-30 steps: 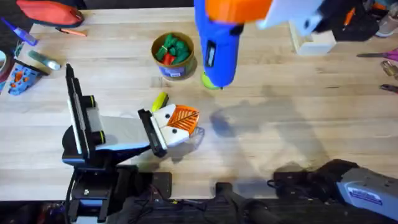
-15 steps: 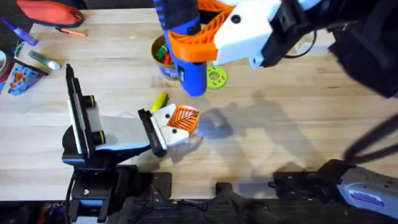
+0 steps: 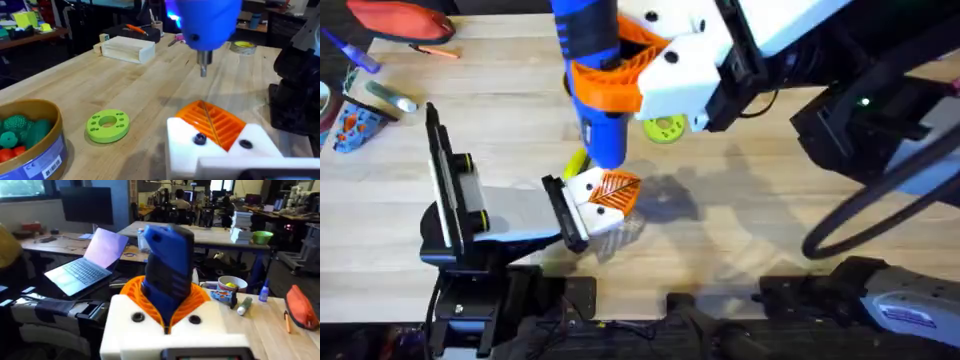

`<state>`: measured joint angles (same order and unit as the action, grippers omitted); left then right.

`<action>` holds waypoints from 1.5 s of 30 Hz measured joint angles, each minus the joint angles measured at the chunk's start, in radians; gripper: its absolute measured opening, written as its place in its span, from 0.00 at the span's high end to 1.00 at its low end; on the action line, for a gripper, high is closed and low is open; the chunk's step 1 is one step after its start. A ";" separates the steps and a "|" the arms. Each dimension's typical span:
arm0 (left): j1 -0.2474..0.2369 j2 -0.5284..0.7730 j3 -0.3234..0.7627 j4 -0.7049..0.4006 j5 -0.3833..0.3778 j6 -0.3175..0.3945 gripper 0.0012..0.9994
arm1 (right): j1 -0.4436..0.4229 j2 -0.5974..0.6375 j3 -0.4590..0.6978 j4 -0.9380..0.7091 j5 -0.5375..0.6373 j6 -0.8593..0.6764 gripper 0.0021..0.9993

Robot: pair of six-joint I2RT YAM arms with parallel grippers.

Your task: Pick up the gripper from the table and insert it into the empty holder that is missing its gripper. Then pick up a screw, insert it into the mounting hole, and use the screwdriver to tighten it. Finally, clean up the table by picking up the vegetable and placing it into the bucket.

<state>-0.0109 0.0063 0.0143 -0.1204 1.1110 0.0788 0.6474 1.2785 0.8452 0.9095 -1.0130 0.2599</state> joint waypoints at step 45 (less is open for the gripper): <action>0.000 0.000 0.000 0.000 0.000 0.000 0.99 | 0.081 0.202 0.127 0.063 -0.186 -0.045 0.98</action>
<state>-0.0109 0.0063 0.0143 -0.1204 1.1110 0.0788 0.7284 1.4807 0.9718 0.9726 -1.1988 0.2153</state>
